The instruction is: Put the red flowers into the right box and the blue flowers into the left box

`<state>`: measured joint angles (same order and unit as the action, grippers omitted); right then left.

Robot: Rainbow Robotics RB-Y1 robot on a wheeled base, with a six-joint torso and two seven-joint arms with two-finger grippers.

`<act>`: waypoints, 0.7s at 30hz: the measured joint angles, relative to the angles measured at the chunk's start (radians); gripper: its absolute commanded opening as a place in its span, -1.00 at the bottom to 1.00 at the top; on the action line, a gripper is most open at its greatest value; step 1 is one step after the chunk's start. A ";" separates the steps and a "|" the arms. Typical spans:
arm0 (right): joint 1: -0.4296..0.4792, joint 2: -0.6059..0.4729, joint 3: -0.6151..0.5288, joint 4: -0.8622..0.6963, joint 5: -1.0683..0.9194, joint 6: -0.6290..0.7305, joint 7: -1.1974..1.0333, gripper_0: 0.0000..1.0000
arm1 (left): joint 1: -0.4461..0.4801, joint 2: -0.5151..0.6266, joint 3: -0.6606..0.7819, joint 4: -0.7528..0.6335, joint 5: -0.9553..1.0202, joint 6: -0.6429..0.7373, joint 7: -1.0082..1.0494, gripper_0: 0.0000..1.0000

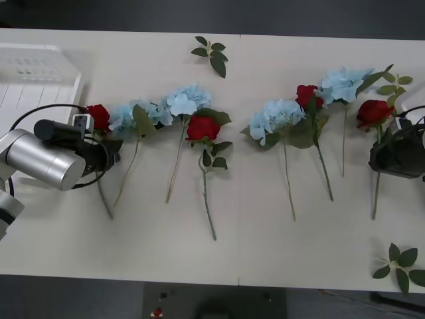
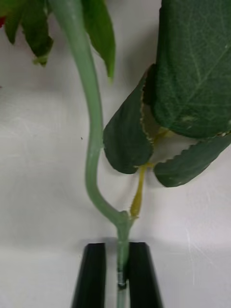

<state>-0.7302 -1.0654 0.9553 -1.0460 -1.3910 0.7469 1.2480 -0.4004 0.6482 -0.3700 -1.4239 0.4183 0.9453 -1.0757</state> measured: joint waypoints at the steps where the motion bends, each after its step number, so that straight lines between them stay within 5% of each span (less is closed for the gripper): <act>1: 0.000 0.000 0.000 0.000 0.000 0.000 0.000 -1.00 | 0.000 0.000 0.000 0.000 -0.003 -0.004 0.000 1.00; 2: 0.000 0.000 0.000 0.000 0.000 0.000 0.000 -1.00 | 0.000 0.000 0.000 0.000 -0.013 -0.004 0.000 1.00; 3: 0.000 0.000 0.000 0.001 0.001 0.000 0.000 -1.00 | 0.000 0.000 0.000 0.000 -0.022 -0.004 0.000 0.60; 4: 0.000 0.000 0.000 0.002 0.001 0.000 0.000 -1.00 | 0.000 0.000 0.000 0.000 -0.027 -0.004 0.000 -0.43; 5: 0.000 0.000 0.000 0.003 0.001 0.000 0.000 -1.00 | 0.000 0.000 0.000 0.000 -0.029 -0.004 0.000 -0.99; 13: 0.000 -0.018 -0.006 -0.002 0.020 0.021 0.000 -1.00 | 0.000 0.000 0.000 0.001 -0.029 -0.004 0.000 -1.00; 21: 0.004 -0.159 -0.279 -0.171 0.032 0.374 0.000 -1.00 | 0.000 0.000 0.000 0.002 -0.029 -0.004 0.000 -1.00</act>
<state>-0.7263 -1.2241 0.6763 -1.2173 -1.3586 1.1210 1.2481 -0.4004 0.6480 -0.3697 -1.4215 0.3891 0.9415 -1.0757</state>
